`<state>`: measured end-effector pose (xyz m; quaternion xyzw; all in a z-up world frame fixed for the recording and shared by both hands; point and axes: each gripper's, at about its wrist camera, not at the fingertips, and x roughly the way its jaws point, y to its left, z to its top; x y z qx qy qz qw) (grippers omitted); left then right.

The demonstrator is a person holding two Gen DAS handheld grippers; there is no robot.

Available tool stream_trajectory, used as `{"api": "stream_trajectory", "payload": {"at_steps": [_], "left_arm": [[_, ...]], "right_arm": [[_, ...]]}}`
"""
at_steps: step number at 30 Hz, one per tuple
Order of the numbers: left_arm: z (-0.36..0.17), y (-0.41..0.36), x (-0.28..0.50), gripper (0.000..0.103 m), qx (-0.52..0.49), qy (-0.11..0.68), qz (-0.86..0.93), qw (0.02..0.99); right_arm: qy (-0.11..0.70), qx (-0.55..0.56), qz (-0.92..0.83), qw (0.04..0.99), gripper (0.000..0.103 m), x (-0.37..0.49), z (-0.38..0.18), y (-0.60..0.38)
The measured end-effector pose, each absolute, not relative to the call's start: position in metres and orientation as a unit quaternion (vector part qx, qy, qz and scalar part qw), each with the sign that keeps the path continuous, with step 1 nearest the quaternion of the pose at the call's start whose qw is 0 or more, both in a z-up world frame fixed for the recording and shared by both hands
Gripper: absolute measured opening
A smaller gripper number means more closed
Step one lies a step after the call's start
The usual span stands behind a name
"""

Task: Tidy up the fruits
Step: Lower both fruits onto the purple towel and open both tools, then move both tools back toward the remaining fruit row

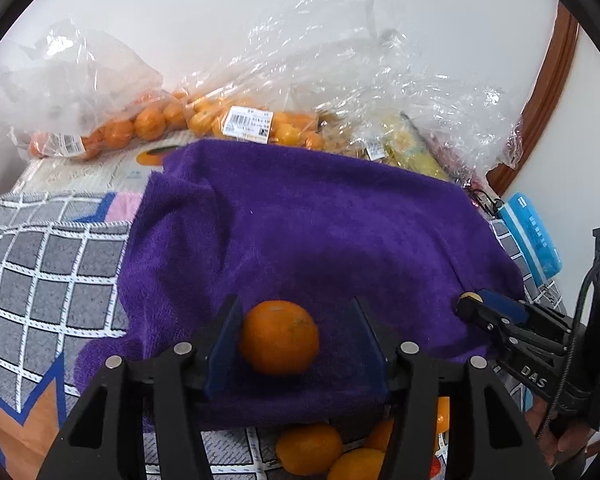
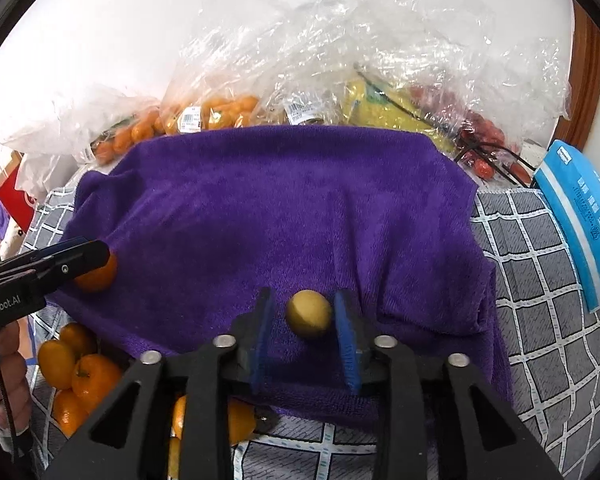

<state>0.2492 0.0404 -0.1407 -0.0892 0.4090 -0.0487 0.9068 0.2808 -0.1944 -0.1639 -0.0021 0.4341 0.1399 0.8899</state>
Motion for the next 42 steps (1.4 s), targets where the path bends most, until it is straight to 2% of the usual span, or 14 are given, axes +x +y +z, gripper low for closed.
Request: {"api": "stream_trajectory", "payload": {"at_steps": [1, 3, 17, 27, 32, 42], "left_arm": [[-0.140, 0.040, 0.249, 0.055, -0.088, 0.406, -0.049, 0.908], [-0.139, 0.039, 0.248, 0.056, -0.088, 0.403, -0.050, 0.909], [-0.122, 0.037, 0.231, 0.055, -0.089, 0.364, -0.044, 0.926], [-0.094, 0.025, 0.199, 0.055, -0.066, 0.351, -0.069, 0.931], [-0.087, 0.022, 0.176, 0.055, -0.055, 0.352, -0.083, 0.931], [-0.095, 0.028, 0.139, 0.055, -0.056, 0.370, -0.082, 0.924]], "right_arm": [[0.433, 0.001, 0.139, 0.891, 0.057, 0.281, -0.163, -0.195], [0.433, 0.006, 0.134, 0.891, 0.061, 0.280, -0.160, -0.196], [0.357, -0.021, 0.123, 0.926, 0.061, 0.257, -0.133, -0.191], [0.352, -0.002, 0.113, 0.929, 0.061, 0.215, -0.101, -0.196], [0.366, 0.018, 0.119, 0.923, 0.057, 0.192, -0.093, -0.197], [0.372, 0.030, 0.116, 0.921, 0.055, 0.150, -0.094, -0.197]]}}
